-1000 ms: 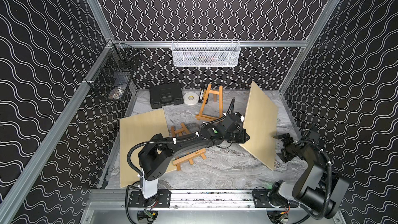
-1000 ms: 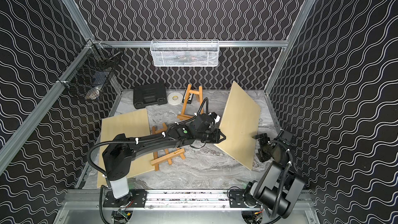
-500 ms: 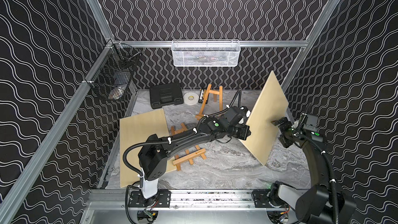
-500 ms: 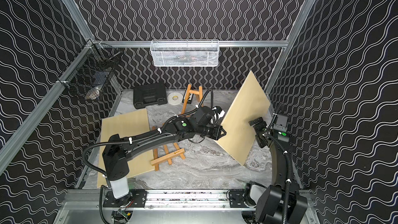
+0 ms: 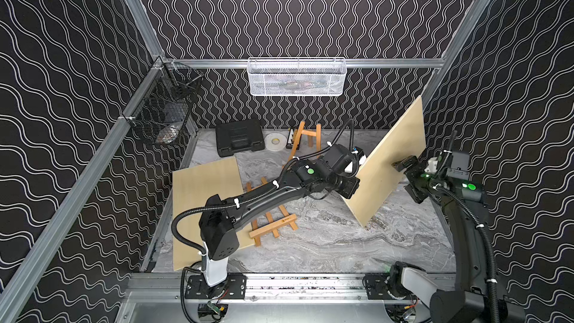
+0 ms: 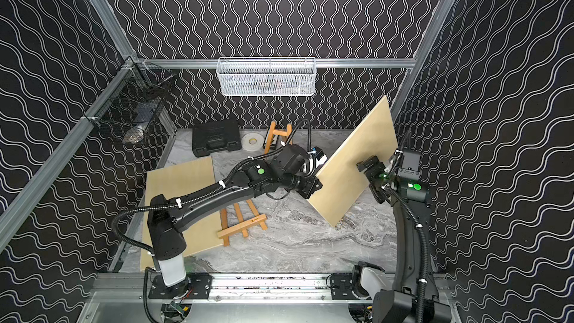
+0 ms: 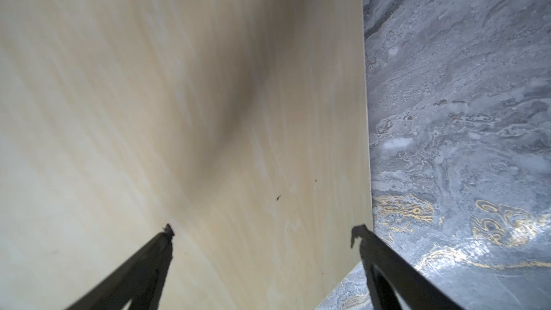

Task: Assemble the easel
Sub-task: Pick up the drawing board from the center of the board.

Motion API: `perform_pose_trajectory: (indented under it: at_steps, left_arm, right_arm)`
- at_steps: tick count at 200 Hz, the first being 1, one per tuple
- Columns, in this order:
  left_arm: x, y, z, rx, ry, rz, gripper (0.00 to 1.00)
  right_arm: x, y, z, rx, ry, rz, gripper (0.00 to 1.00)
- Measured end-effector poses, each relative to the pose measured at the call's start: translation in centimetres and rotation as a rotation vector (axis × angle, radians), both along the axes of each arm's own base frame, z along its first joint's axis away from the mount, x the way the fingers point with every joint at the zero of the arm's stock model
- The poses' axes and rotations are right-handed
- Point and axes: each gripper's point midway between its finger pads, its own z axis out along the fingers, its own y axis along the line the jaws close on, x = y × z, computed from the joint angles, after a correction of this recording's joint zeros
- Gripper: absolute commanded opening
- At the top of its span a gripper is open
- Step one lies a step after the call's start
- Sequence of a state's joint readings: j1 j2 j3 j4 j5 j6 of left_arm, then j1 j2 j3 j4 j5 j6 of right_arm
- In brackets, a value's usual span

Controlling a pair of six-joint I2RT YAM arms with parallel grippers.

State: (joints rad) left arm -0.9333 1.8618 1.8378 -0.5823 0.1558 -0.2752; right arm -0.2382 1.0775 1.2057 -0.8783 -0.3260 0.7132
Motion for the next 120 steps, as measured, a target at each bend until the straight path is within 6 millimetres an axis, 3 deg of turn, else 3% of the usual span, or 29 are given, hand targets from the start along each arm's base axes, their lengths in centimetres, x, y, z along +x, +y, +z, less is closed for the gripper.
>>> perform_pose_trajectory:
  at_steps: [83, 120]
  left_arm:
    - [0.6, 2.4, 0.9, 0.163, -0.133, -0.032, 0.0]
    - [0.3, 3.2, 1.0, 0.223, -0.164, -0.052, 0.0]
  right_arm:
    - [-1.5, 1.3, 7.4, -0.015, -0.136, 0.029, 1.0]
    - [-1.6, 2.3, 9.2, 0.0, -0.158, 0.045, 1.0]
